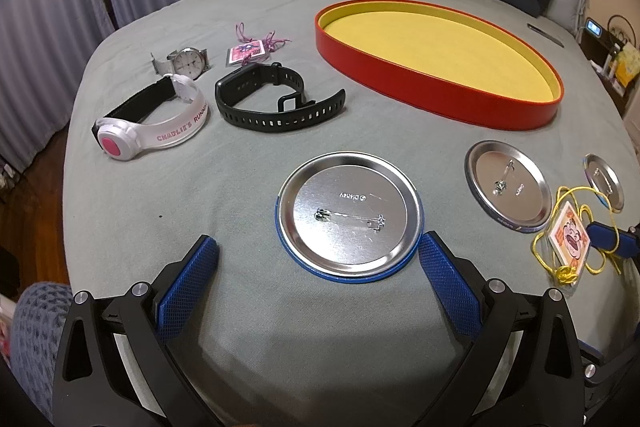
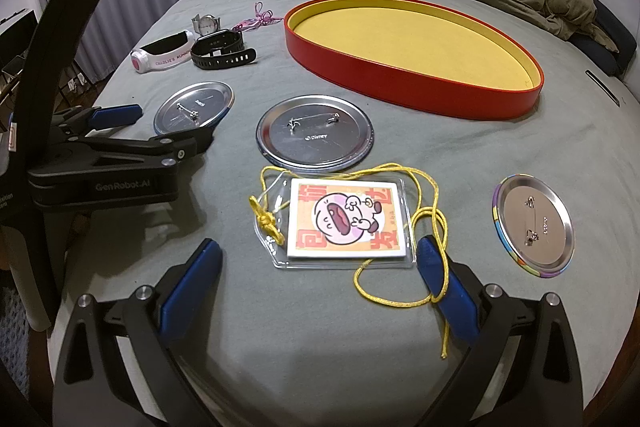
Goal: Organize jewelry
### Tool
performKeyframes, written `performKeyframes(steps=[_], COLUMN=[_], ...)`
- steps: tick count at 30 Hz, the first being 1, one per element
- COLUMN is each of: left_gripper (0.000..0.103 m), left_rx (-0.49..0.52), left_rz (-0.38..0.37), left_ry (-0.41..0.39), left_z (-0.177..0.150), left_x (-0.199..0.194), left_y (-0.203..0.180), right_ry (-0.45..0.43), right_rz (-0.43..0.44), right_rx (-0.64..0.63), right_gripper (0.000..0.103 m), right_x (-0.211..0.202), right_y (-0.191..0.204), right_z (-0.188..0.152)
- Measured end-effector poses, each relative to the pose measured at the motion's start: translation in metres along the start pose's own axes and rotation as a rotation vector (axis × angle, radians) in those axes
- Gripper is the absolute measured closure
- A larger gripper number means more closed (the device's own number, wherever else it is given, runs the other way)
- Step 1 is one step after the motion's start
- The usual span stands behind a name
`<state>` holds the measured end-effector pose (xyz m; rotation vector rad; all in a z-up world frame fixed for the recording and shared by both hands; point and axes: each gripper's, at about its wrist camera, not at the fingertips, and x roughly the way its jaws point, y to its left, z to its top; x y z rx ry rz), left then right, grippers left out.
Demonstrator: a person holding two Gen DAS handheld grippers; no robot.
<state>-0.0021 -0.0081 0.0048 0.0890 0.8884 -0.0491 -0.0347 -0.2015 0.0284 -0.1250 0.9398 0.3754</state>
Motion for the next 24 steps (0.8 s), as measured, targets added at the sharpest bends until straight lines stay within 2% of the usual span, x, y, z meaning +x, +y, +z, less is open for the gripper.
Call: performKeyframes(steps=[24], left_gripper=[0.005], left_rx=[-0.002], left_rz=[-0.004], left_ry=[0.0], left_z=[-0.0004], left_x=[0.0002], left_y=[0.0021], right_ry=[0.0], right_rz=[0.0], right_rx=[0.0], right_gripper=[0.009], right_x=[0.0002], right_y=[0.0], right_z=[0.0004])
